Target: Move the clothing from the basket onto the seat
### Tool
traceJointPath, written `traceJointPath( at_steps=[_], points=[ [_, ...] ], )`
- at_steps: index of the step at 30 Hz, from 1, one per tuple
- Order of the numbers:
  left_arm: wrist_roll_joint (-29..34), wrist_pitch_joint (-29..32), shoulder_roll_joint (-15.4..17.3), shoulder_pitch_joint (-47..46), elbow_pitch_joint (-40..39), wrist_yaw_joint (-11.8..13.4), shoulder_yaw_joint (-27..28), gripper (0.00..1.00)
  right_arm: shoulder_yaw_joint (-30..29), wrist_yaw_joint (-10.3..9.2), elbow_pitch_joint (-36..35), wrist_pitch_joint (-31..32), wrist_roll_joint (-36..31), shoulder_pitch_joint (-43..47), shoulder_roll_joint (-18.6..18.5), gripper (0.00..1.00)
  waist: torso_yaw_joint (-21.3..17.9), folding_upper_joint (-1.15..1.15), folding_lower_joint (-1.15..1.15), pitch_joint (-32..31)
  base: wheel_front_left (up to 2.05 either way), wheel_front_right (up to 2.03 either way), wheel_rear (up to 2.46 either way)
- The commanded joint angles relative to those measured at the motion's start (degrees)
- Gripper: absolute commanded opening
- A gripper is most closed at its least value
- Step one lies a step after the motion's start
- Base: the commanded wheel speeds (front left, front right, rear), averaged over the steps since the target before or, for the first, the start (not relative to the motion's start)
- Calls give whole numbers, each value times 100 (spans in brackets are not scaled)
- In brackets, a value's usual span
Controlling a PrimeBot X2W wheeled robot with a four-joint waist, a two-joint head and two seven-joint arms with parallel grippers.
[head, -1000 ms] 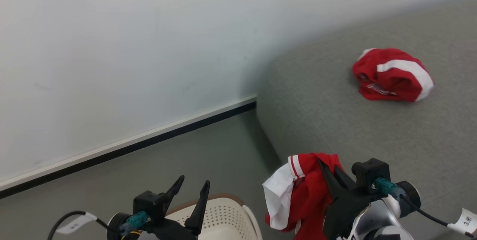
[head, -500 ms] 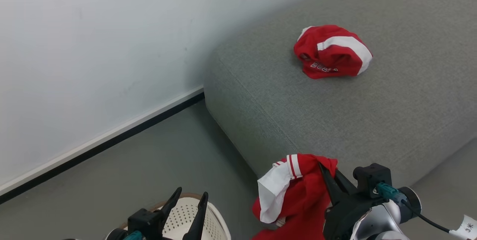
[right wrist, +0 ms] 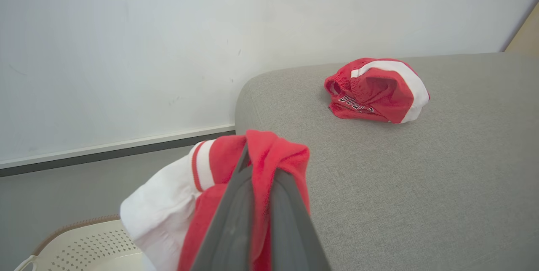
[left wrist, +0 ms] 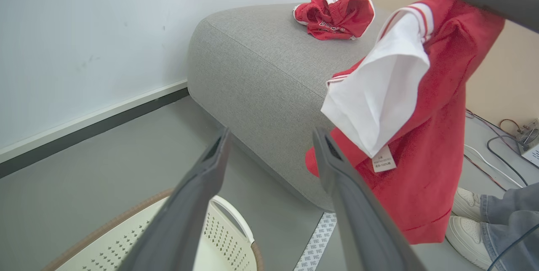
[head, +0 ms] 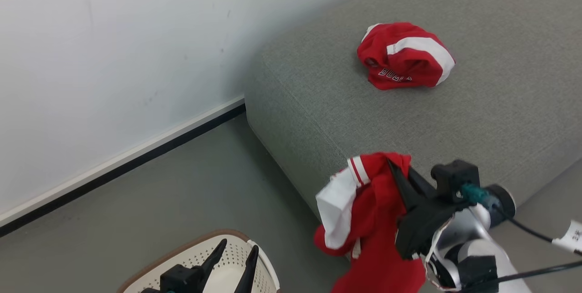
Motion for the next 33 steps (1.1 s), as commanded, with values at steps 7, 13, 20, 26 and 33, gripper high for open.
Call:
traceJointPath(
  at_steps=[7,13,20,26,33],
  points=[
    [117,-22,79,-78,-58,-87,14,100,59,0,-123,183,45,-1134,-492,0,204,0,0,410,0,0,0],
    [323,78,207,-401,-276,-202,-85,100,-207,0,83,325,388,-2564,-1019,0,453,0,0,1052,0,0,0],
    [586,290,313,-886,-728,-361,-207,100,-305,-2,654,378,643,-4275,-1831,0,912,0,0,1883,0,0,0],
    [779,531,445,-1280,-1188,-351,-212,100,-893,-1,1231,265,614,-5401,-2253,0,1263,0,0,2420,0,0,0],
    [916,687,507,-1361,-1724,-255,-270,100,-1604,-1,1905,122,286,-6198,-2888,0,1573,0,0,2751,0,0,0]
  ],
)
